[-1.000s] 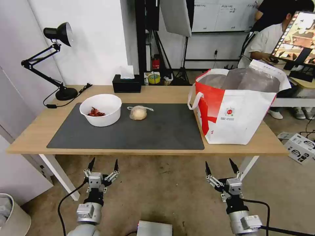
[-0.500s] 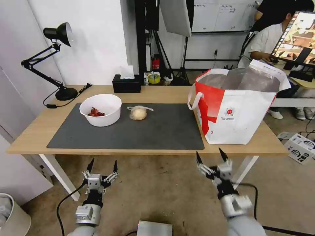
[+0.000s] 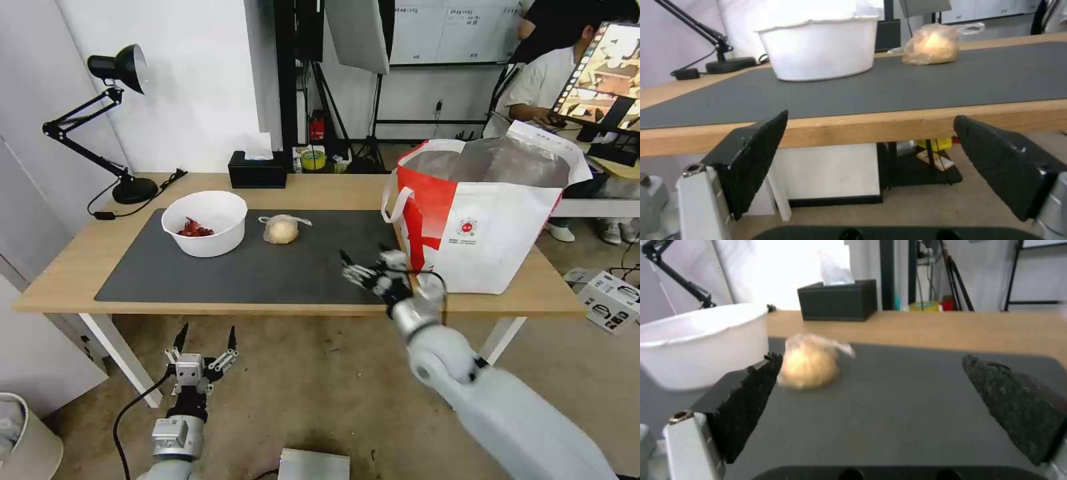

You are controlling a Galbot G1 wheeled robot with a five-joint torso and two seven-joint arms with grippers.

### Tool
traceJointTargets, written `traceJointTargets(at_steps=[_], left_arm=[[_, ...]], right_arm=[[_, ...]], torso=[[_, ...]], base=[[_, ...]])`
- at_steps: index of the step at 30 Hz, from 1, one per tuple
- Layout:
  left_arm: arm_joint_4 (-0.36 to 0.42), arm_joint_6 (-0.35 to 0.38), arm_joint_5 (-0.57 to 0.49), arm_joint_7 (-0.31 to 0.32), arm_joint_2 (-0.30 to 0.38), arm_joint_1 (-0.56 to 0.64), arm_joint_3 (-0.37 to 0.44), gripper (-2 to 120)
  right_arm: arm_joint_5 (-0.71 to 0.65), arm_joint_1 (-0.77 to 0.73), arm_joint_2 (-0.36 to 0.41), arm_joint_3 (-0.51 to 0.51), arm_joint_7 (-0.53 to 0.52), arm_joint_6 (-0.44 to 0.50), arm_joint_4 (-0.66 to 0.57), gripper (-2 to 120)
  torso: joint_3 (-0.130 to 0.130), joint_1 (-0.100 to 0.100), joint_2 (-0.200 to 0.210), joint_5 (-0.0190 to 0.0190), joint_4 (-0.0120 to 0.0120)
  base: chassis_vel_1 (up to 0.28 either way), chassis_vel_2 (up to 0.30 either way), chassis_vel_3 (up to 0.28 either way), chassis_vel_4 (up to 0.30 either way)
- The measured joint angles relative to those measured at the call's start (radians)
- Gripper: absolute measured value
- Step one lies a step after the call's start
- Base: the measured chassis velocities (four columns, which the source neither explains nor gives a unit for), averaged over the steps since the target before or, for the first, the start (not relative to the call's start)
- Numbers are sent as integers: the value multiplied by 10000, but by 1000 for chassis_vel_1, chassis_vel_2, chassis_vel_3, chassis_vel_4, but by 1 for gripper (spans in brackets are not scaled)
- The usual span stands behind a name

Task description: Pick up the trash from the table and place it into the takeout bag.

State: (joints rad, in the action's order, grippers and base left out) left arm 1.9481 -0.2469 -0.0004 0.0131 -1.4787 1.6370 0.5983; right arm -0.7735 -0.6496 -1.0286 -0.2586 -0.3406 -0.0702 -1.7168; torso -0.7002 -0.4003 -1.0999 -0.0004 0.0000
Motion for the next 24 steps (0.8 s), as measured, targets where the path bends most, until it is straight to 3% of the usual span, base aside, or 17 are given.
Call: traceJointTargets(at_steps=[3, 12, 24], left_arm=[[8, 4, -2, -1, -30, 11, 77, 100], [58, 0, -33, 2, -129, 48, 231, 100], [23, -28, -61, 7, -125, -4, 334, 100]], right_arm=[[-188, 1206, -698, -723, -20, -2, 1218, 100], [-436, 2850, -2288, -1966, 17, 100, 4003, 100], [-435, 3560, -3448, -2509, 361, 325, 5998, 100]], torso=[[-1, 0, 1, 2, 1], [0, 1, 0, 3, 0], [1, 2, 0, 2, -1]], base=[[0, 0, 0, 0], [0, 0, 0, 0], [0, 0, 0, 0]])
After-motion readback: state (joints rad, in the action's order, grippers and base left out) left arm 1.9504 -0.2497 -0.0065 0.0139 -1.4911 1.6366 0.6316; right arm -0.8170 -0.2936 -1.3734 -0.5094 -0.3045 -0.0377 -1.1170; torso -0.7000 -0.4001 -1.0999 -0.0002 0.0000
